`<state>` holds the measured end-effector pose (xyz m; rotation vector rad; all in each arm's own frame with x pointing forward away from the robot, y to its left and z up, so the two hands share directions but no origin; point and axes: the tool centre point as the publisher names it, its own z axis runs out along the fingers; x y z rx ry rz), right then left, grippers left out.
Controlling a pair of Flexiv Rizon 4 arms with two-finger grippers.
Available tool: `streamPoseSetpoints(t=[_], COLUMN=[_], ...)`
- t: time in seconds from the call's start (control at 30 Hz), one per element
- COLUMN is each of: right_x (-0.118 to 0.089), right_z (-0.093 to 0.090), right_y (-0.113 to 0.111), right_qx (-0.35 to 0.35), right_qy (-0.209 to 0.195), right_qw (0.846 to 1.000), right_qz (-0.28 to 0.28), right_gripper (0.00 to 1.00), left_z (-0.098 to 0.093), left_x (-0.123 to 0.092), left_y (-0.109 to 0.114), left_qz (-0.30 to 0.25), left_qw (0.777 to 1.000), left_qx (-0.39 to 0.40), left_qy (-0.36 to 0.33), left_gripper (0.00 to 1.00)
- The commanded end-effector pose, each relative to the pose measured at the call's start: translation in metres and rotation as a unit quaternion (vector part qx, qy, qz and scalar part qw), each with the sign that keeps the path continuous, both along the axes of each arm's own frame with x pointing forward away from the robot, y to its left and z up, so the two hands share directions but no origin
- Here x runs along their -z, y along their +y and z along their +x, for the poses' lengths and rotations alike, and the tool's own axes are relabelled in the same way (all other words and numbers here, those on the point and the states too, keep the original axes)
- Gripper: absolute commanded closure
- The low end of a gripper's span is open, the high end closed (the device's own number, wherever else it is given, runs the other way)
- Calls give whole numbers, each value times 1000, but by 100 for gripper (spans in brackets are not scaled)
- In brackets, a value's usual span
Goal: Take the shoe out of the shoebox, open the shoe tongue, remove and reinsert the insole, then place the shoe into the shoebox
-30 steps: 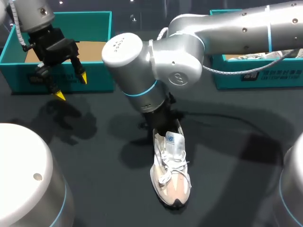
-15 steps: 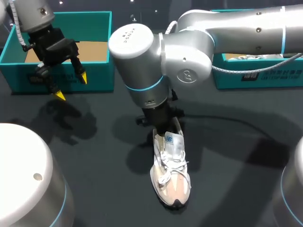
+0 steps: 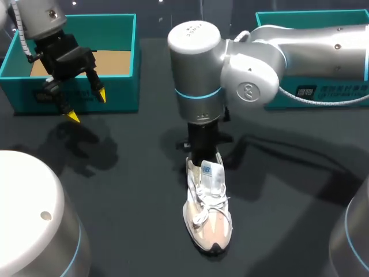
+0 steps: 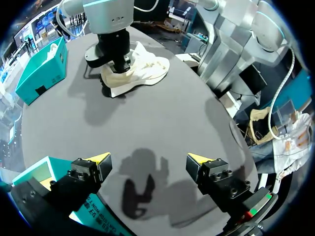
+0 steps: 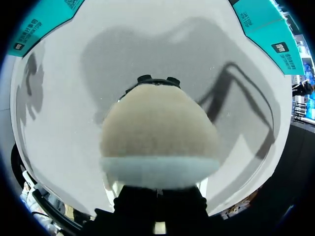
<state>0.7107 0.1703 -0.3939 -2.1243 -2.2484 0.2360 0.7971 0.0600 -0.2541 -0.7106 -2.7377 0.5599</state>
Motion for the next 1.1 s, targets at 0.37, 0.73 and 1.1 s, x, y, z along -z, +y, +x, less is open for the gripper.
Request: streamPoseSetpoints(t=[0.37, 0.73, 1.1], right_x=[-4, -27, -31], right_z=[-19, -6, -9], right_y=[7, 3, 3], right_qx=[13, 1, -23], right_qy=[15, 26, 64], right_qw=[1000, 1000, 997], right_qz=[-5, 14, 45], right_gripper=[100, 100, 87], left_z=[-1, -1, -1], left_x=[0, 0, 0], left_y=[0, 0, 0], left_qz=[1, 1, 1], left_qw=[1000, 1000, 1000], left_qx=[0, 0, 0], left_qy=[-1, -1, -1], left_gripper=[0, 0, 0])
